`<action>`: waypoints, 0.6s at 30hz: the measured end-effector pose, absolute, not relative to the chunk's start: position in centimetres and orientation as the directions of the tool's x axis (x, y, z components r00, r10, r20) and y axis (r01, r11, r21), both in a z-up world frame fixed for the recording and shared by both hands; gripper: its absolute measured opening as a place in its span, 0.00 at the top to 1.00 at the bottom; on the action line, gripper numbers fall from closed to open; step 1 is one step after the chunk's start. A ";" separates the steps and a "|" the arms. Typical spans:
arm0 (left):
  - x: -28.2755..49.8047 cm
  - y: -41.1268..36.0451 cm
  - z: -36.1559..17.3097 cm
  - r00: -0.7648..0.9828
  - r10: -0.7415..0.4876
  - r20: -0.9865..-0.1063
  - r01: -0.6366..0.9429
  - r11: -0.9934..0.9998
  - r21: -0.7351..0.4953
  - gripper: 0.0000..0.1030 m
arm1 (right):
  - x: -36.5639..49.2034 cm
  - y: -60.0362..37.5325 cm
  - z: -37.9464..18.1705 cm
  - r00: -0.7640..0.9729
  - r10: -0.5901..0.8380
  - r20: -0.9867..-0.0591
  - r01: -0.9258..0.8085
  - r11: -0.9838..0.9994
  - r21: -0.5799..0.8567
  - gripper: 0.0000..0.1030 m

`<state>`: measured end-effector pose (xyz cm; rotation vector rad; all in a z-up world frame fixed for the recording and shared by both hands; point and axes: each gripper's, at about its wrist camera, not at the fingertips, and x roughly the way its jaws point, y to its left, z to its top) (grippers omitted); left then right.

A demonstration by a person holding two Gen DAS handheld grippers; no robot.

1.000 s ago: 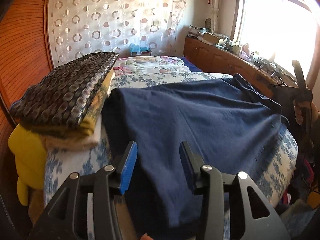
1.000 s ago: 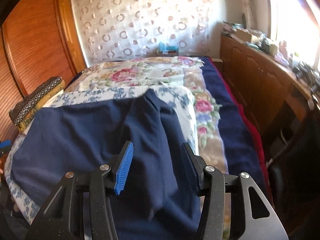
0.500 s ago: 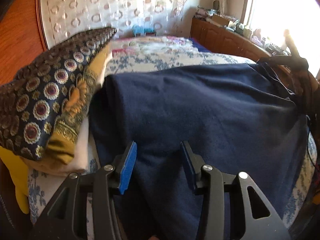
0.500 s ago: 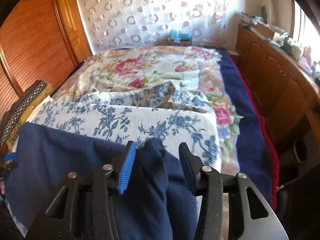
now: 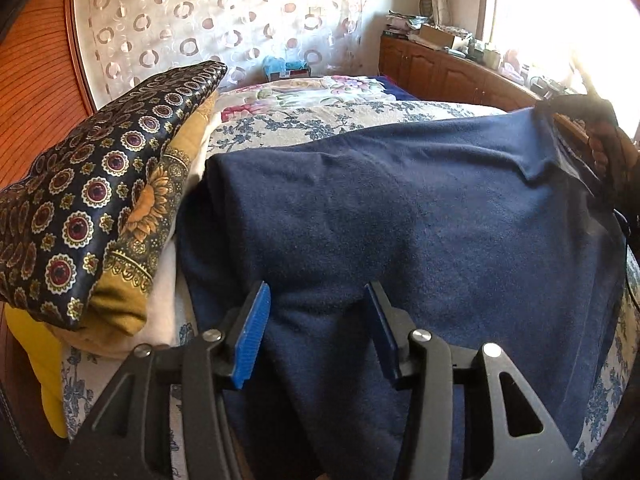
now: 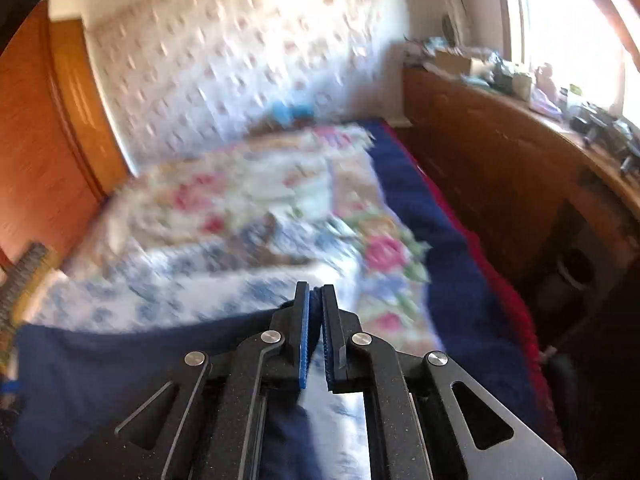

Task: Fold small clothes

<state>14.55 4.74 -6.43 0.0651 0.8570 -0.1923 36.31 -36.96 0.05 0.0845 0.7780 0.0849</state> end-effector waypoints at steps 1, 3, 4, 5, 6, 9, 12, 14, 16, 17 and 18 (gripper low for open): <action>14.5 4.7 -6.4 0.639 -0.141 -0.756 0.194 0.981 -0.019 0.53 | 36.4 -37.0 -0.3 0.696 0.099 -0.711 -0.036 0.994 0.103 0.97; 14.6 4.8 -6.4 0.640 -0.138 -0.756 0.194 0.981 -0.014 0.53 | 36.1 -36.7 -0.2 0.696 0.105 -0.710 -0.057 0.994 0.091 0.94; 14.6 4.7 -6.4 0.640 -0.135 -0.756 0.194 0.981 -0.011 0.53 | 35.9 -36.4 -0.1 0.697 0.097 -0.711 -0.067 0.995 0.070 0.94; 14.7 4.7 -6.4 0.640 -0.133 -0.756 0.194 0.981 -0.009 0.53 | 35.8 -36.1 0.2 0.698 0.091 -0.711 -0.078 0.996 0.052 0.91; 14.7 4.7 -6.4 0.640 -0.133 -0.757 0.194 0.981 -0.008 0.53 | 35.5 -35.9 0.4 0.698 0.084 -0.711 -0.087 0.996 0.032 0.76; 14.8 4.6 -6.4 0.640 -0.136 -0.756 0.194 0.981 -0.012 0.53 | 34.3 -35.3 1.3 0.714 0.078 -0.696 -0.097 0.995 0.012 0.43; 14.8 4.6 -6.4 0.641 -0.135 -0.756 0.194 0.981 -0.010 0.53 | 32.7 -34.2 1.7 0.716 0.099 -0.691 -0.137 0.991 0.000 0.41; 14.7 4.4 -6.4 0.641 -0.129 -0.757 0.202 0.979 0.004 0.53 | 30.9 -33.7 1.6 0.710 0.112 -0.696 -0.160 0.987 -0.005 0.40; 14.2 4.3 -6.2 0.638 -0.117 -0.761 0.198 0.980 0.015 0.53 | 29.3 -33.4 1.3 0.700 0.127 -0.703 -0.180 0.984 -0.001 0.40; 13.9 4.4 -6.1 0.638 -0.115 -0.761 0.191 0.982 0.012 0.53 | 28.2 -33.2 0.9 0.691 0.138 -0.709 -0.192 0.981 0.005 0.40; 13.5 4.6 -5.9 0.641 -0.121 -0.758 0.190 0.982 0.004 0.53 | 27.4 -33.2 0.6 0.684 0.146 -0.714 -0.198 0.980 0.011 0.39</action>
